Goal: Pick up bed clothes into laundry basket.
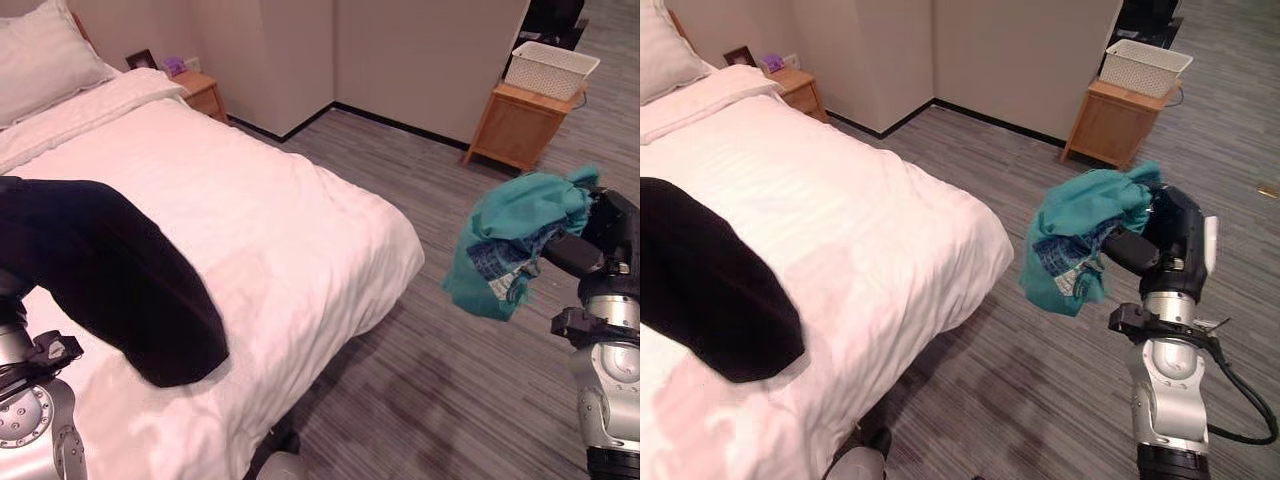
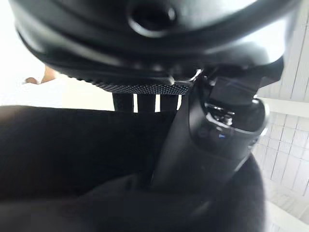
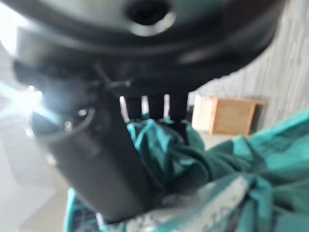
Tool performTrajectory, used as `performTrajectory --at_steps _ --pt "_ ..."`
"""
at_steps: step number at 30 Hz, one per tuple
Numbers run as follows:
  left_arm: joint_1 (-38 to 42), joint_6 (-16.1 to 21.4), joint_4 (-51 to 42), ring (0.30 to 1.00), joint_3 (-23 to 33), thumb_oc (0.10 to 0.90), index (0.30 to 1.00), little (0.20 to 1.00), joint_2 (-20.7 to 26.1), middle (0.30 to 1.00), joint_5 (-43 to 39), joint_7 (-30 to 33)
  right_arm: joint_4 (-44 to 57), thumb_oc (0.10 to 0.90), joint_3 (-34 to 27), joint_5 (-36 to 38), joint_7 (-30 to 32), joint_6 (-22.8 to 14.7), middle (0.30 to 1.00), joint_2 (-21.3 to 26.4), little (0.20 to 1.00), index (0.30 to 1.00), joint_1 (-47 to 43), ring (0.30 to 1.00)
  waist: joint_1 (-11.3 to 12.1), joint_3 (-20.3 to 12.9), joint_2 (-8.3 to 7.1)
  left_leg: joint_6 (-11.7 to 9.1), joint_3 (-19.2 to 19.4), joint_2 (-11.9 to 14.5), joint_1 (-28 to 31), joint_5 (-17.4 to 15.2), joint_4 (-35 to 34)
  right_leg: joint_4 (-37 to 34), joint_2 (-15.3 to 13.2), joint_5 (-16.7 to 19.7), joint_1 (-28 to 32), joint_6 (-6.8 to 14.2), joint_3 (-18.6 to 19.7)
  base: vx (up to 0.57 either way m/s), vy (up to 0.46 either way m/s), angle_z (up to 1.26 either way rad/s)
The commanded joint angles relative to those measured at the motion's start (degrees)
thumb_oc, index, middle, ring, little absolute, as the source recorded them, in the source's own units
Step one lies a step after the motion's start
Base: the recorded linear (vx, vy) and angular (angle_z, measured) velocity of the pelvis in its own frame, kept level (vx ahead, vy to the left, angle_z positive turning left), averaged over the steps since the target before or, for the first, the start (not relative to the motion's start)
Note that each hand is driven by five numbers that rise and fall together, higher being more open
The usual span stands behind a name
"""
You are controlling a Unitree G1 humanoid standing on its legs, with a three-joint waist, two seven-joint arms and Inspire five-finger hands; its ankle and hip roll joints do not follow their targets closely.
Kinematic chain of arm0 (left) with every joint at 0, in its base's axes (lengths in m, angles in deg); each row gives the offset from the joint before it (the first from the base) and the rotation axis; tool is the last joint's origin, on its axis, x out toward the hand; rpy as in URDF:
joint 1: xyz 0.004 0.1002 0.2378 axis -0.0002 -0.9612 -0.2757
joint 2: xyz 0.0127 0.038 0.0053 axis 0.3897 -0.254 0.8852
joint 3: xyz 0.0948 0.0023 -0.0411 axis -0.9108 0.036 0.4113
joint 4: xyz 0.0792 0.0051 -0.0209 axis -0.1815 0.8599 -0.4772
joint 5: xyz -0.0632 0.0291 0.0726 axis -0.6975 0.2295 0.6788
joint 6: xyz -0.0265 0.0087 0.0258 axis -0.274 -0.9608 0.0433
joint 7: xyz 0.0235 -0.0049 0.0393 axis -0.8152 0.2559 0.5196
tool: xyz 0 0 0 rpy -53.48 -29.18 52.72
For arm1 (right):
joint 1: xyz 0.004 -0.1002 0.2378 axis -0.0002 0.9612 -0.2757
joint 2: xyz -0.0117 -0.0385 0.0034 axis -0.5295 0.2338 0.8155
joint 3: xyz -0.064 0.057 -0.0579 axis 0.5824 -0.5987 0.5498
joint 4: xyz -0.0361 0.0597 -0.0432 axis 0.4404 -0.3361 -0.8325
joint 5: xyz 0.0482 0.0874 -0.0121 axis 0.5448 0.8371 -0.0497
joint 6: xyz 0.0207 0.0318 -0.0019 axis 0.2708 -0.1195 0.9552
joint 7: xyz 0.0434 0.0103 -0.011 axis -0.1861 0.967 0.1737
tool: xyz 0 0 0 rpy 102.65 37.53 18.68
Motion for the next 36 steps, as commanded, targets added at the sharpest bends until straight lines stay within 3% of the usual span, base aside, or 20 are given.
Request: performTrajectory --at_steps 1,10,11,19,23,24,25,26,28,29,30,31,32,34,35,36 --pt "5.0 5.3 -4.8 0.3 2.2 0.4 0.3 0.3 7.9 0.3 -0.4 0.8 5.7 0.4 -1.0 0.9 -0.7 -7.2 0.3 0.3 0.3 0.3 -6.4 0.3 -1.1 -3.7 -5.1 3.8 0.4 -6.8 -0.2 -6.5 1.7 -9.4 -0.1 1.3 7.4 0.5 -0.7 0.01 0.093 -0.06" --pt "4.6 4.6 -4.2 0.3 1.9 0.4 0.3 0.3 8.0 0.3 0.2 0.8 6.3 0.4 0.1 0.4 -0.7 -7.2 0.3 -1.9 0.3 0.3 -6.6 0.3 -1.6 -5.6 -5.3 4.8 1.3 -7.7 3.4 -6.4 -2.9 -8.8 -0.8 1.4 7.7 1.5 -0.1 0.01 0.064 -0.02" --pt "11.1 3.2 2.0 0.3 -8.2 0.4 0.3 0.3 7.1 0.3 -0.5 0.9 3.4 0.4 8.6 0.5 -0.6 -7.1 0.3 -3.9 0.3 0.3 -13.8 0.3 -3.2 -8.0 -4.81 3.7 7.0 -5.1 6.2 -6.2 -4.5 -6.9 -2.3 2.2 7.4 1.1 -9.3 0.0 0.0 0.0" --pt "11.4 3.2 1.6 0.3 -8.0 0.4 0.3 0.3 7.7 0.3 -0.6 0.6 4.9 0.4 7.1 -1.3 -0.2 -6.7 0.3 -3.1 0.3 0.3 -12.6 0.3 -3.8 -8.2 -4.79 3.8 6.5 -5.5 6.0 -6.1 -4.5 -6.9 -2.3 2.2 7.4 1.3 -9.0 0.0 0.003 0.02" --pt "13.0 3.1 2.9 0.3 -9.0 0.4 0.3 0.3 8.4 0.3 -1.5 0.3 4.7 0.4 2.5 -5.1 2.0 -6.2 0.3 0.2 0.3 0.3 -10.3 0.3 -6.3 -8.4 -4.47 3.9 7.3 -5.7 6.0 -6.5 -4.5 -7.6 -2.4 2.6 7.2 1.5 -7.7 0.0 0.012 0.01" --pt "14.3 2.8 3.5 0.3 -10.8 0.4 0.3 0.3 8.4 0.3 -2.1 -0.3 4.1 0.4 1.3 -8.2 3.1 -5.3 0.3 1.5 0.3 0.3 -9.3 0.3 -8.3 -8.5 -4.22 4.1 8.3 -5.7 6.3 -7.2 -4.5 -7.9 -2.5 2.7 6.8 1.8 -6.6 -0.02 0.032 -0.01" --pt "14.5 2.8 3.6 0.3 -10.9 0.4 0.3 0.3 8.3 0.3 -2.1 -0.3 4.2 0.4 1.2 -8.3 3.2 -5.2 0.3 1.6 0.3 0.3 -9.3 0.3 -8.2 -8.4 -4.16 4.2 8.4 -5.8 6.1 -6.8 -4.5 -7.9 -2.5 3.1 6.6 1.8 -6.5 -0.02 0.035 -0.07" --pt "16.5 2.5 4.6 0.3 -14.0 0.4 0.3 0.3 6.9 0.3 -3.9 -1.3 2.7 0.4 -0.5 -9.0 3.3 -4.2 0.3 2.1 0.3 0.3 -6.8 0.3 -10.5 -8.2 -3.97 4.4 9.7 -5.8 6.6 -7.6 -4.5 -7.9 -2.5 3.3 6.1 2.1 -4.7 -0.04 0.024 -0.2" --pt "16.8 2.6 4.8 0.3 -14.3 0.4 0.3 0.3 6.8 0.3 -3.9 -1.3 2.8 0.4 -0.8 -9.0 3.3 -4.2 0.3 2.2 0.3 0.3 -6.7 0.3 -10.2 -8.2 -3.91 4.5 9.9 -5.9 6.3 -7.2 -4.5 -7.9 -2.5 3.7 5.7 2.1 -4.6 -0.03 0.015 -0.34" --pt "20.5 0.6 5.4 0.3 -22.0 0.4 0.3 0.3 3.3 0.3 -5.4 -3.8 0.8 0.4 -0.9 -11.3 3.6 -3.1 0.3 0.9 0.3 0.3 -3.3 0.3 -13.1 -7.6 -3.72 4.7 11.6 -5.5 6.8 -8.0 -4.5 -7.9 -2.3 4.0 4.9 2.4 -2.1 -0.03 0.008 -0.38" --pt "20.7 0.6 5.4 0.3 -22.2 0.4 0.3 0.3 3.2 0.3 -5.3 -3.8 0.8 0.4 -1.1 -11.4 3.6 -3.1 0.3 0.9 0.3 0.3 -3.2 0.3 -12.8 -7.6 -3.71 4.7 11.7 -5.6 6.6 -7.6 -4.5 -7.9 -2.4 4.3 4.7 2.4 -2.1 -0.06 -0.018 -0.4" --pt "23.2 -1.1 6.7 0.3 -28.4 0.4 0.3 0.3 0.4 0.3 -6.3 -6.0 -0.4 0.4 -1.0 -12.1 3.3 -2.4 0.3 -1.5 0.3 0.3 0.3 0.3 -14.8 -6.8 -3.65 4.7 12.8 -5.1 6.9 -7.9 -4.5 -7.7 -2.1 4.4 4.0 2.4 -0.6 -0.07 -0.021 -0.41" --pt "23.4 -1.1 6.9 0.3 -28.6 0.4 0.3 0.3 0.4 0.3 -6.3 -6.0 -0.3 0.4 -1.2 -12.0 3.3 -2.4 0.3 -1.6 0.3 0.3 0.5 0.3 -14.6 -6.8 -3.69 4.7 12.9 -5.2 6.7 -7.5 -4.5 -7.7 -2.1 4.7 3.8 2.4 -0.6 -0.09 -0.039 -0.42" --pt "27.1 -2.3 10.1 0.3 -35.8 0.4 0.3 0.3 -3.2 0.3 -8.5 -7.1 -0.9 0.4 1.2 -11.6 3.5 -2.2 0.3 -4.3 0.3 0.3 1.4 0.3 -16.5 -5.7 -3.6 4.9 14.8 -4.4 7.0 -7.7 -4.5 -6.1 -2.0 4.7 2.2 2.9 0.2 -0.14 -0.093 -0.51" --pt "28.7 -3.2 12.2 0.3 -39.4 0.4 0.3 0.3 -4.9 0.3 -9.3 -8.3 -2.6 0.4 4.3 -10.9 2.9 -2.0 0.3 -6.0 0.3 0.3 0.0 0.3 -16.2 -4.5 -2.97 5.0 19.1 -2.8 7.1 -7.7 -4.5 -3.0 -3.7 5.1 0.5 3.5 -3.2 -0.17 -0.13 -0.97" --pt "28.8 -3.2 12.3 0.3 -39.3 0.4 0.3 0.3 -4.9 0.3 -9.4 -8.3 -2.6 0.4 4.3 -10.9 2.9 -2.0 0.3 -5.9 0.3 0.3 -0.1 0.3 -16.0 -4.5 -3.0 5.0 19.3 -2.8 6.9 -7.4 -4.5 -2.9 -3.7 5.3 0.2 3.4 -3.1 -0.16 -0.129 -1.43"
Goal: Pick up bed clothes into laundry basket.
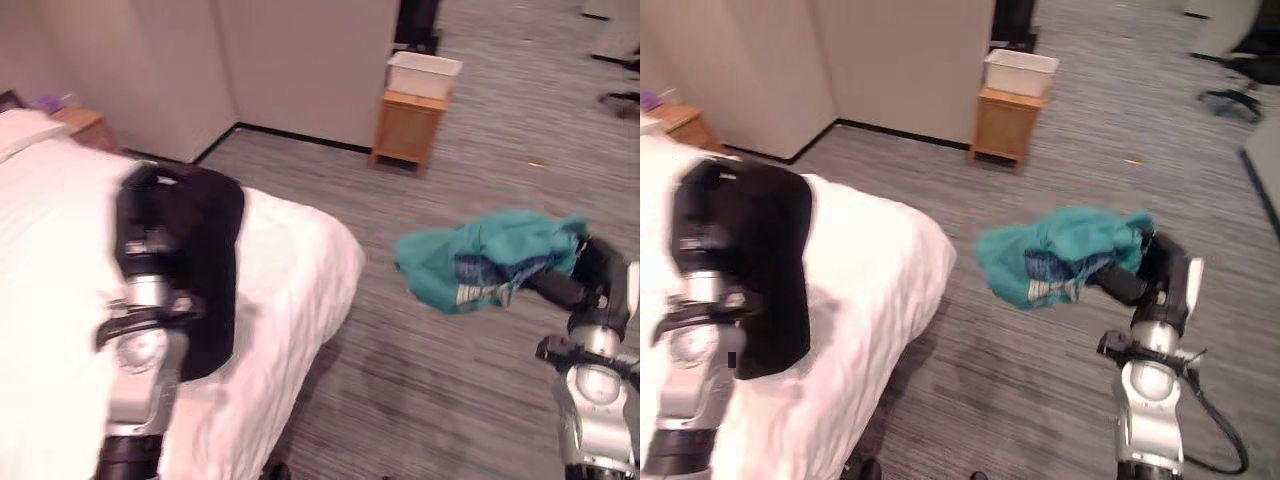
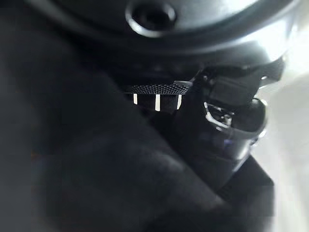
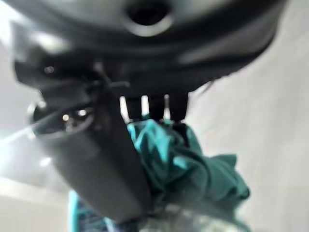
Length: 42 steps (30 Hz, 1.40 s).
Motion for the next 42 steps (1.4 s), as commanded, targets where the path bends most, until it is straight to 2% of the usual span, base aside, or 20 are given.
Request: performTrajectory --at_steps 1,5,7,9,11,14,17,20,22,24,25,26,27,29,31,34,36,38,40,42 --pt "10.1 2.4 -0.2 0.3 -2.9 0.4 0.3 0.3 -1.1 0.3 -2.6 -5.1 4.2 0.4 2.7 0.0 -0.1 -4.5 0.3 4.4 0.3 0.3 -5.5 0.3 0.4 -2.0 1.65 2.2 7.2 0.4 2.4 -6.3 0.0 8.0 -2.4 -5.2 0.4 0.7 -11.1 -0.09 -0.048 -2.14" --pt "8.6 1.7 1.8 0.3 -4.1 0.4 0.3 0.3 -1.9 0.3 -2.6 -6.2 3.3 0.4 7.9 0.4 -1.5 -4.2 0.3 3.3 0.3 0.3 -6.7 0.3 1.2 -1.8 0.38 0.8 11.6 2.6 3.6 -4.8 0.9 5.8 -1.4 -6.2 0.2 0.1 -8.8 -0.01 -0.203 -1.44" --pt "6.8 1.5 1.0 0.3 -3.0 0.4 0.3 0.3 -1.9 0.3 -3.0 -6.5 3.2 0.4 9.6 0.8 -2.4 -4.3 0.3 3.2 0.3 0.3 -7.4 0.3 2.1 -1.8 -1.09 -0.6 13.1 5.0 1.6 -5.3 9.5 2.0 0.4 -5.8 2.1 -1.2 -7.7 0.07 -0.339 -0.82" --pt "6.6 1.8 0.3 0.3 -2.9 0.4 0.3 0.3 -2.4 0.3 -3.1 -6.1 2.5 0.4 12.6 1.5 -2.7 -4.7 0.3 4.0 0.3 0.3 -10.0 0.3 5.5 -0.4 -1.53 -1.1 2.9 2.9 -2.5 -2.8 14.9 -0.1 2.0 -5.8 3.1 -2.0 -5.5 0.0 -0.188 -0.85" --pt "5.8 1.4 0.2 0.3 -2.7 0.4 0.3 0.3 -2.9 0.3 -3.1 -6.4 2.7 0.4 12.9 2.0 -3.2 -4.5 0.3 4.3 0.3 0.3 -10.6 0.3 6.4 0.2 -2.29 -1.3 0.0 2.1 -3.8 -3.7 14.1 -0.8 1.9 -5.6 4.1 -2.0 -5.5 0.0 -0.142 -0.9" --pt "4.4 1.3 0.1 0.3 -2.5 0.4 0.3 0.3 -3.3 0.3 -3.2 -6.5 4.3 0.4 12.8 2.3 -4.4 -4.5 0.3 3.3 0.3 0.3 -9.3 0.3 5.9 -0.7 -2.37 -0.4 0.0 -0.2 -3.1 -5.6 10.8 -1.0 1.6 -5.5 4.6 -1.9 -6.1 0.05 -0.065 -0.19" --pt "3.5 1.4 -0.4 0.3 -2.4 0.4 0.3 0.3 -3.5 0.3 -2.8 -6.1 5.0 0.4 14.2 2.1 -5.1 -4.8 0.3 2.6 0.3 0.3 -8.8 0.3 6.4 -1.2 -1.71 0.7 -3.1 -3.4 -1.9 -6.6 8.4 -0.8 2.1 -5.6 4.6 -2.0 -5.3 0.05 0.011 0.15" --pt "1.8 1.3 -1.2 0.3 -1.8 0.4 0.3 0.3 -3.4 0.3 -2.3 -6.3 6.1 0.4 14.5 2.3 -5.8 -4.5 0.3 1.6 0.3 0.3 -8.6 0.3 6.3 -1.4 -0.91 1.8 -4.9 -4.1 -0.7 -6.8 6.3 0.4 2.8 -6.4 4.6 -2.1 -4.5 0.03 0.067 -0.05" --pt "0.7 1.4 -1.6 0.3 -0.9 0.4 0.3 0.3 -3.0 0.3 -2.9 -5.7 7.6 0.4 14.3 2.1 -5.8 -4.6 0.3 0.8 0.3 0.3 -8.3 0.3 6.4 -0.7 -0.28 3.1 -5.4 -4.1 -0.2 -6.8 5.8 8.4 2.5 -8.2 2.7 -2.0 -5.0 0.0 0.106 0.02" --pt "1.1 1.7 -1.6 0.3 -1.7 0.4 0.3 0.3 -2.2 0.3 -3.7 -4.6 9.4 0.4 15.5 2.1 -6.3 -4.9 0.3 -1.0 0.3 0.3 -8.0 0.3 4.8 1.6 -0.32 4.6 -7.7 -3.9 0.0 -6.4 6.1 20.9 3.3 -8.8 -3.8 -0.5 1.8 -0.04 0.03 0.12" --pt "1.4 1.9 -1.6 0.3 -2.0 0.4 0.3 0.3 -2.0 0.3 -3.7 -4.2 10.1 0.4 15.5 2.1 -6.6 -4.9 0.3 -1.2 0.3 0.3 -7.5 0.3 4.1 1.6 -0.45 4.7 -8.9 -4.0 0.1 -6.6 5.7 21.2 4.4 -9.2 -4.4 -0.6 5.4 0.0 -0.029 0.58" --pt "1.4 1.9 -1.6 0.3 -2.0 0.4 0.3 0.3 -2.0 0.3 -3.7 -4.2 10.2 0.4 15.5 2.0 -6.6 -4.9 0.3 -1.3 0.3 0.3 -7.4 0.3 4.2 1.5 -0.49 4.7 -8.8 -4.0 0.1 -6.6 5.7 21.4 4.4 -9.3 -4.5 -0.6 5.5 0.07 -0.094 1.02" --pt "1.4 2.0 -1.8 0.3 -2.1 0.4 0.3 0.3 -2.1 0.3 -4.0 -4.1 11.6 0.4 14.9 1.7 -7.0 -4.9 0.3 -1.6 0.3 0.3 -6.5 0.3 4.1 1.2 -0.49 4.5 -9.6 -3.5 0.4 -6.5 4.7 19.4 3.1 -9.1 -3.9 -1.3 7.8 0.05 -0.151 1.06" --pt "1.2 1.7 -2.9 0.3 -2.2 0.4 0.3 0.3 -1.4 0.3 -3.9 -4.6 11.0 0.4 14.2 2.8 -6.0 -5.2 0.3 -1.6 0.3 0.3 -7.4 0.3 5.2 0.7 -0.36 3.4 -11.1 -2.0 0.0 -5.9 3.3 13.7 -1.5 -6.5 -3.3 -0.7 7.2 0.04 -0.3 0.39" --pt "1.9 1.9 -2.8 0.3 -2.3 0.4 0.3 0.3 -0.8 0.3 -3.7 -4.0 10.7 0.4 14.8 3.2 -5.5 -5.3 0.3 -1.3 0.3 0.3 -8.2 0.3 5.3 0.5 -1.09 2.6 -12.1 -1.6 -0.3 -6.1 3.7 10.5 -2.1 -5.8 -1.9 -0.1 8.8 0.05 -0.259 0.27" --pt "0.7 2.4 -3.8 0.3 -0.1 0.4 0.3 0.3 -0.8 0.3 -4.1 -3.7 10.2 0.4 16.2 4.2 -6.1 -5.1 0.3 -1.2 0.3 0.3 -10.1 0.3 6.7 -0.7 -2.13 1.2 -11.3 0.0 0.3 -6.0 3.2 7.0 -1.8 -6.8 -0.3 0.1 6.2 0.09 -0.266 0.42" --pt "-0.6 2.4 -5.1 0.3 0.9 0.4 0.3 0.3 -1.0 0.3 -4.8 -3.8 10.3 0.4 16.8 5.2 -6.5 -5.2 0.3 -1.0 0.3 0.3 -10.2 0.3 6.8 -0.6 -2.47 -0.2 -12.5 1.8 -0.5 -5.0 3.9 4.8 0.5 -7.4 1.0 -1.1 6.7 0.06 -0.348 0.0" --pt "-1.1 2.7 -5.2 0.3 1.8 0.4 0.3 0.3 -2.0 0.3 -5.3 -4.0 10.1 0.4 17.1 6.0 -7.0 -5.5 0.3 0.4 0.3 0.3 -10.5 0.3 7.4 0.6 -2.93 -1.4 -13.0 3.5 -3.4 -3.2 8.7 2.8 1.8 -7.8 3.4 -2.5 3.1 0.02 -0.395 0.32" --pt "-1.3 2.4 -4.9 0.3 1.8 0.4 0.3 0.3 -2.7 0.3 -5.7 -4.4 10.8 0.4 16.4 6.0 -6.9 -5.3 0.3 1.4 0.3 0.3 -9.8 0.3 6.5 1.2 -3.18 -1.4 -8.9 3.8 -4.9 -3.1 11.7 2.0 1.7 -8.2 5.2 -3.0 -0.5 0.01 -0.233 0.9" --pt "-1.9 2.1 -4.8 0.3 2.0 0.4 0.3 0.3 -3.3 0.3 -5.7 -5.2 11.8 0.4 15.2 6.1 -7.7 -4.8 0.3 1.9 0.3 0.3 -8.2 0.3 5.8 1.3 -3.41 -1.1 -5.4 2.0 -6.2 -4.1 13.5 0.5 1.6 -8.3 6.6 -3.1 -2.3 0.01 -0.142 1.04"
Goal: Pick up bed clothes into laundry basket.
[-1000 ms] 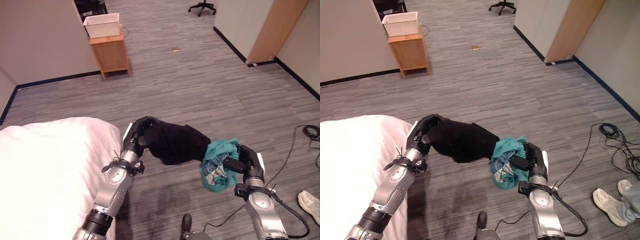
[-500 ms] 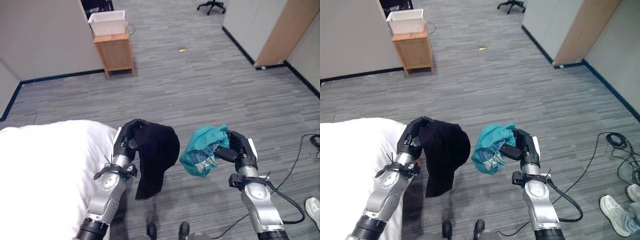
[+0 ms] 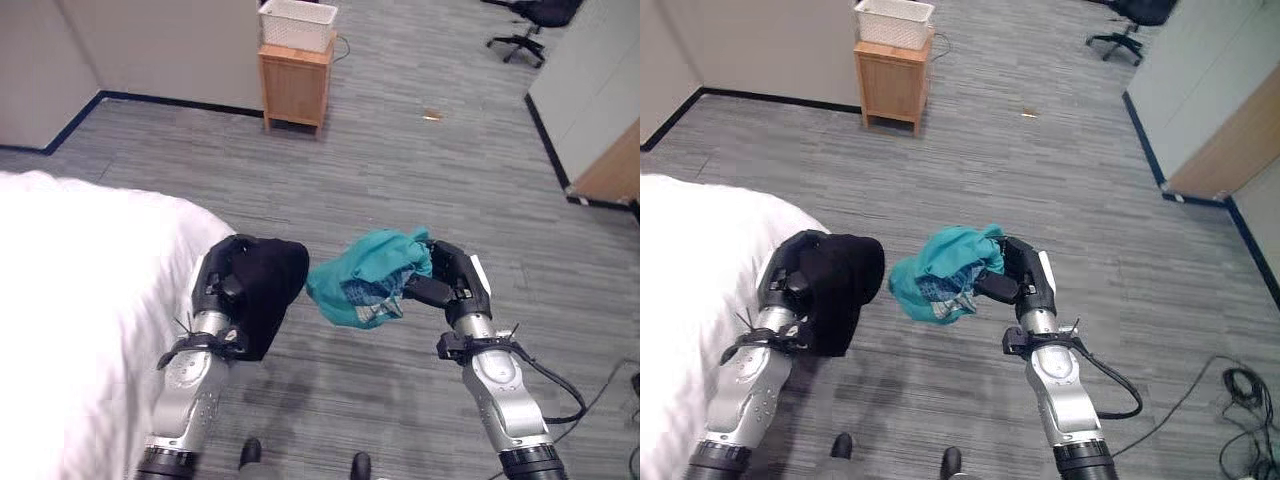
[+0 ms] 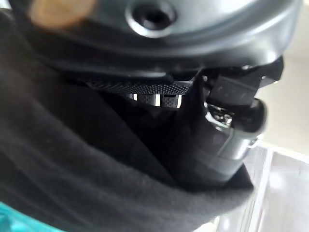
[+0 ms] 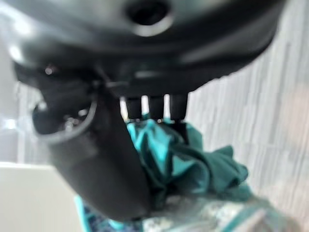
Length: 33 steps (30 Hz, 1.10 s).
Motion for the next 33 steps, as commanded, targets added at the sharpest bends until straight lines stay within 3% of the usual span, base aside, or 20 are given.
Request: performTrajectory --at_steps 1,6,20,23,28,30,33 --pt "6.5 7.5 -7.3 0.3 2.3 0.4 0.3 0.3 2.2 0.3 -0.3 -2.7 8.6 0.4 -4.5 2.2 -0.2 -7.1 0.3 1.4 0.3 0.3 -1.4 0.3 -1.6 -5.3 0.18 1.9 3.8 -6.0 -0.2 -9.6 2.1 0.8 -2.6 -5.2 1.3 1.9 -0.1 0.04 -0.079 0.57" --pt "5.2 7.4 -6.3 0.3 3.6 0.4 0.3 0.3 3.2 0.3 1.6 -2.2 8.8 0.4 -6.3 1.6 0.4 -7.2 0.3 0.0 0.3 0.3 0.2 0.3 -2.8 -7.1 1.6 3.7 3.6 -8.0 2.4 -9.6 -4.5 1.2 -1.6 -5.2 -0.3 2.1 1.0 0.03 0.033 0.0" --pt "0.8 7.6 -6.8 0.3 7.8 0.4 0.3 0.3 3.5 0.3 3.8 -1.2 8.5 0.4 -6.9 0.4 -0.2 -6.8 0.3 -1.8 0.3 0.3 1.6 0.3 -2.9 -8.5 1.65 5.2 4.8 -8.4 8.1 -10.4 -9.4 1.9 -2.0 -5.9 0.5 2.8 2.4 0.04 0.045 -0.06" --pt "-2.0 8.4 -7.5 0.3 13.0 0.4 0.3 0.3 4.1 0.3 4.9 0.0 9.1 0.4 -8.9 0.2 -0.7 -6.6 0.3 -1.9 0.3 0.3 3.1 0.3 -2.6 -8.5 1.4 5.5 4.9 -8.6 8.6 -11.2 -9.2 1.8 -2.2 -5.9 0.8 3.1 2.8 0.06 0.043 -0.09" --pt "-3.8 9.3 -8.1 0.3 17.2 0.4 0.3 0.3 4.8 0.3 5.7 1.3 9.4 0.4 -10.5 0.4 -0.7 -6.7 0.3 -1.8 0.3 0.3 3.7 0.3 -2.2 -8.5 1.36 5.8 5.1 -9.0 8.4 -11.8 -8.9 1.8 -2.6 -5.7 0.6 3.5 3.1 0.04 0.051 -0.09" --pt "-4.1 9.7 -8.4 0.3 18.3 0.4 0.3 0.3 5.0 0.3 5.6 1.8 9.4 0.4 -10.9 0.2 -0.6 -6.8 0.3 -1.8 0.3 0.3 3.5 0.3 -2.0 -8.4 1.42 6.1 5.4 -9.2 8.2 -12.4 -8.4 2.7 -3.0 -5.9 0.1 3.9 3.3 0.04 0.073 -0.04" --pt "-3.3 10.3 -8.5 0.3 18.7 0.4 0.3 0.3 5.2 0.3 5.3 2.8 9.7 0.4 -10.8 0.2 -0.6 -7.0 0.3 -1.7 0.3 0.3 2.7 0.3 -1.7 -7.4 2.03 7.5 5.5 -9.4 7.8 -13.7 -7.2 11.4 -3.9 -7.1 -3.8 4.8 3.8 0.01 0.086 -0.07"
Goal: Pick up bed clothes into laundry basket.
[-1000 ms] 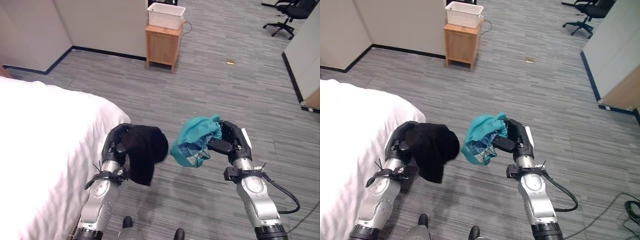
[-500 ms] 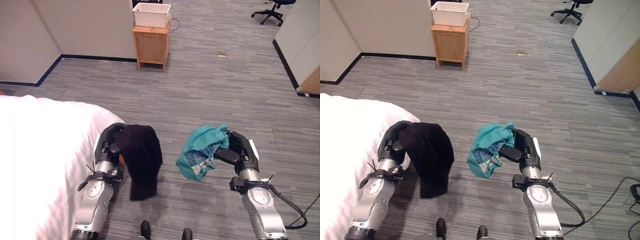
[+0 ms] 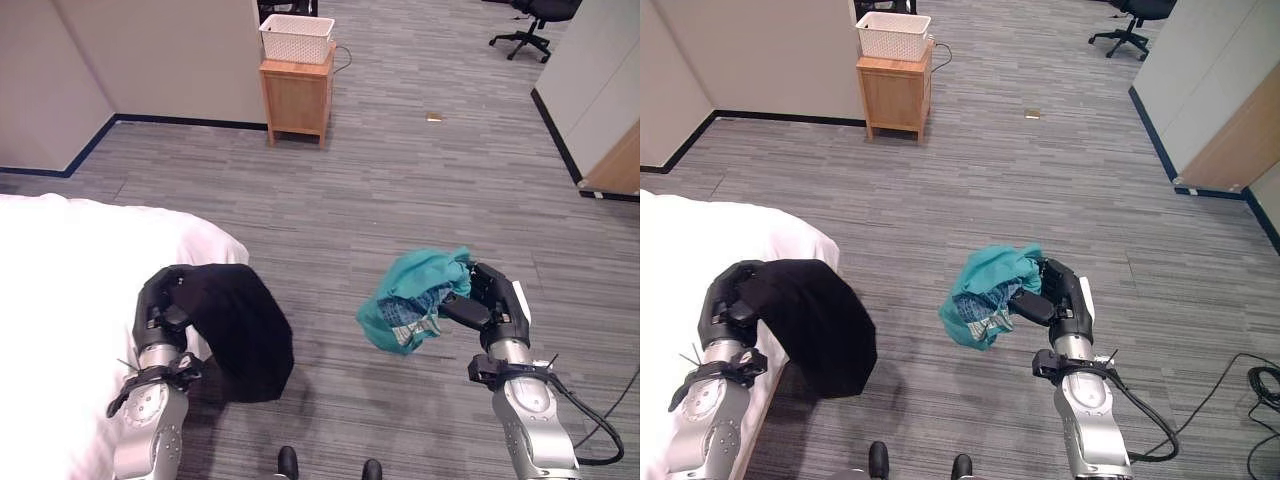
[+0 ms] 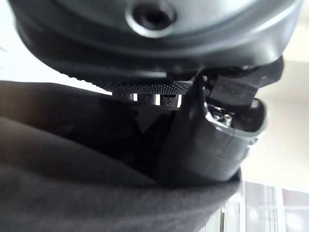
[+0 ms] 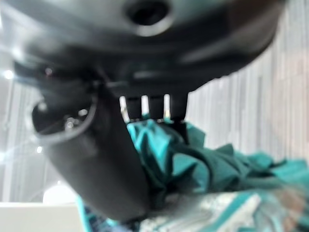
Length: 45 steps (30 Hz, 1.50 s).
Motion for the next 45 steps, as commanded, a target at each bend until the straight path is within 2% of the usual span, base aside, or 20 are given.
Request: performTrajectory --at_steps 1,4,6,7,11,12,15,18,21,25,26,28,30,32,34,36,37,40,43,45 --pt "6.0 10.1 -6.5 0.3 1.6 0.4 0.3 0.3 4.6 0.3 1.7 0.4 7.1 0.4 -3.2 0.4 -0.4 -7.0 0.3 0.3 0.3 0.3 -5.8 0.3 0.7 -4.6 -0.34 1.8 -1.8 -1.2 1.7 -9.6 3.6 15.8 -3.7 -6.4 -5.0 4.6 1.0 -0.03 0.127 -0.22" --pt "7.2 10.5 -5.9 0.3 0.9 0.4 0.3 0.3 5.1 0.3 1.6 0.9 7.6 0.4 -2.2 -0.5 -0.9 -6.7 0.3 0.2 0.3 0.3 -6.4 0.3 -0.2 -1.7 0.65 3.2 -1.1 -1.3 3.6 -10.5 3.5 31.4 -5.3 1.5 -13.4 8.0 0.5 0.01 0.14 -0.25" --pt "7.3 10.4 -6.6 0.3 0.4 0.4 0.3 0.3 5.2 0.3 1.7 0.8 7.4 0.4 -1.4 -0.7 -1.6 -6.1 0.3 0.1 0.3 0.3 -6.3 0.3 -1.3 0.0 2.44 3.4 -0.5 -0.3 6.6 -11.4 3.0 39.8 -6.0 1.8 -19.2 8.8 -2.8 0.14 0.134 -0.17" --pt "7.3 10.4 -6.7 0.3 0.4 0.4 0.3 0.3 5.2 0.3 1.7 0.8 7.4 0.4 -1.4 -0.7 -1.6 -6.1 0.3 0.1 0.3 0.3 -6.3 0.3 -1.4 0.0 2.42 3.4 -0.6 -0.3 6.7 -11.4 2.9 40.2 -6.1 1.6 -19.4 8.8 -2.9 0.2 0.049 -0.29" --pt "7.4 10.3 -7.1 0.3 0.6 0.4 0.3 0.3 5.6 0.3 1.6 0.5 7.4 0.4 -2.4 0.0 -1.0 -6.3 0.3 0.2 0.3 0.3 -5.3 0.3 -3.1 0.0 1.91 2.2 -1.9 -0.7 9.6 -13.7 2.6 29.0 -6.4 0.0 -22.6 6.7 -4.3 0.34 -0.095 -0.05" --pt "7.8 10.2 -6.8 0.3 0.4 0.4 0.3 0.3 5.7 0.3 1.4 0.5 7.4 0.4 -2.7 0.4 -0.4 -6.7 0.3 0.1 0.3 0.3 -5.2 0.3 -3.9 -0.4 1.54 0.7 -2.7 -0.7 11.4 -15.0 2.1 18.3 -6.8 -0.3 -23.2 6.0 -3.5 0.26 -0.111 0.24" --pt "8.6 10.2 -6.3 0.3 0.1 0.4 0.3 0.3 6.0 0.3 1.6 0.3 7.5 0.4 -2.8 0.4 -0.1 -6.8 0.3 -0.1 0.3 0.3 -4.8 0.3 -4.8 -0.9 1.83 -1.0 -3.4 0.6 13.3 -16.6 2.1 8.5 -6.7 2.7 -21.5 6.8 -2.4 0.37 -0.143 0.28" --pt "9.4 10.8 -6.0 0.3 0.5 0.4 0.3 0.3 6.3 0.3 2.4 0.2 7.7 0.4 -3.6 0.7 -0.2 -7.1 0.3 -0.3 0.3 0.3 -4.2 0.3 -5.7 -1.9 1.58 -2.9 -4.1 2.3 15.9 -18.1 3.4 6.5 -7.2 5.4 -20.8 7.8 -1.4 0.41 -0.191 0.49" --pt "9.1 11.4 -5.1 0.3 1.3 0.4 0.3 0.3 6.0 0.3 2.2 0.5 6.6 0.4 -3.0 1.3 0.1 -7.7 0.3 0.5 0.3 0.3 -5.1 0.3 -5.8 -2.7 2.46 -5.3 -5.2 5.8 14.3 -11.9 11.9 9.0 -4.6 4.1 -18.7 5.4 -2.2 0.36 -0.243 0.5" --pt "8.7 11.3 -5.3 0.3 3.1 0.4 0.3 0.3 6.9 0.3 1.3 0.6 6.5 0.4 -2.6 4.6 0.0 -8.6 0.3 2.8 0.3 0.3 -6.8 0.3 -4.7 -2.0 0.96 -6.7 -5.7 10.9 2.5 4.2 37.4 6.7 0.7 -1.9 -9.8 -1.8 -4.5 0.35 -0.379 0.16" --pt "8.7 11.3 -5.3 0.3 3.1 0.4 0.3 0.3 6.9 0.3 1.3 0.6 6.5 0.4 -2.6 4.6 0.0 -8.6 0.3 2.8 0.3 0.3 -6.8 0.3 -4.8 -2.0 0.94 -6.7 -5.8 10.9 2.3 4.2 37.6 6.7 0.7 -1.8 -9.8 -1.8 -4.6 0.38 -0.449 -0.13" --pt "7.6 11.3 -5.7 0.3 4.5 0.4 0.3 0.3 7.9 0.3 1.2 0.8 5.7 0.4 -3.4 5.1 1.0 -8.8 0.3 4.3 0.3 0.3 -6.9 0.3 -2.5 -0.3 -0.96 -5.5 -4.0 11.6 -4.8 4.1 49.3 4.7 2.8 -5.4 -3.3 -4.9 -4.3 0.42 -0.404 -0.02" --pt "7.1 11.1 -5.2 0.3 5.1 0.4 0.3 0.3 7.6 0.3 1.2 1.4 5.9 0.4 -3.7 4.7 1.5 -8.3 0.3 4.8 0.3 0.3 -7.2 0.3 -0.5 0.5 -1.4 -5.8 -3.0 10.2 -10.8 1.4 50.5 3.7 2.8 -6.8 0.1 -4.7 -4.0 0.36 -0.187 0.07" --pt "5.9 11.2 -4.9 0.3 5.6 0.4 0.3 0.3 7.0 0.3 1.0 1.4 6.5 0.4 -4.5 5.3 0.9 -8.2 0.3 4.6 0.3 0.3 -6.8 0.3 1.2 0.2 -1.96 -6.0 -1.5 8.3 -15.9 0.3 47.2 2.3 2.5 -7.2 2.6 -4.0 -3.5 0.37 -0.057 -0.24" --pt "4.7 11.4 -4.7 0.3 6.3 0.4 0.3 0.3 6.5 0.3 0.6 1.6 6.7 0.4 -4.7 5.2 0.8 -8.4 0.3 4.2 0.3 0.3 -6.3 0.3 2.4 -0.1 -1.7 -6.2 0.5 9.0 -18.5 1.0 39.0 1.6 2.8 -8.3 4.8 -3.6 -3.7 0.42 -0.013 -0.44" --pt "3.4 11.4 -4.9 0.3 7.0 0.4 0.3 0.3 5.8 0.3 1.3 1.9 6.4 0.4 -4.5 4.0 0.8 -8.3 0.3 3.8 0.3 0.3 -5.4 0.3 4.4 -1.1 -0.45 -5.6 2.8 6.8 -19.8 2.6 20.3 1.0 4.5 -10.1 7.8 -2.5 -3.1 0.55 0.065 -0.34" --pt "3.3 11.4 -4.9 0.3 6.9 0.4 0.3 0.3 5.7 0.3 1.4 1.9 6.4 0.4 -4.4 3.9 0.8 -8.3 0.3 3.9 0.3 0.3 -5.3 0.3 4.5 -1.2 -0.7 -5.6 3.1 6.3 -18.8 3.3 18.4 0.9 4.1 -10.1 7.9 -2.4 -3.1 0.53 0.068 -0.23" --pt "2.8 11.8 -4.8 0.3 7.8 0.4 0.3 0.3 5.2 0.3 2.8 2.4 4.7 0.4 -2.9 2.9 0.2 -8.2 0.3 4.2 0.3 0.3 -5.9 0.3 6.4 -2.4 -0.09 -5.6 3.6 3.6 -16.9 7.8 2.3 0.6 5.2 -12.2 12.3 -1.5 -2.0 0.47 0.039 -0.24" --pt "1.5 12.0 -5.7 0.3 9.6 0.4 0.3 0.3 5.5 0.3 3.7 2.6 4.3 0.4 -2.0 2.4 -0.3 -7.8 0.3 3.9 0.3 0.3 -7.4 0.3 7.6 -3.8 -0.24 -5.8 7.4 3.8 -16.8 10.3 1.8 0.6 5.6 -14.1 16.0 -1.3 -0.7 0.54 0.044 -0.39" --pt "0.1 11.9 -6.6 0.3 10.4 0.4 0.3 0.3 5.6 0.3 4.0 2.4 4.6 0.4 -1.1 2.5 -0.4 -7.7 0.3 2.7 0.3 0.3 -8.1 0.3 8.5 -5.1 -0.86 -3.9 8.8 3.6 -15.6 9.5 2.0 1.0 4.8 -15.1 16.7 -0.9 0.2 0.49 0.099 -0.6"
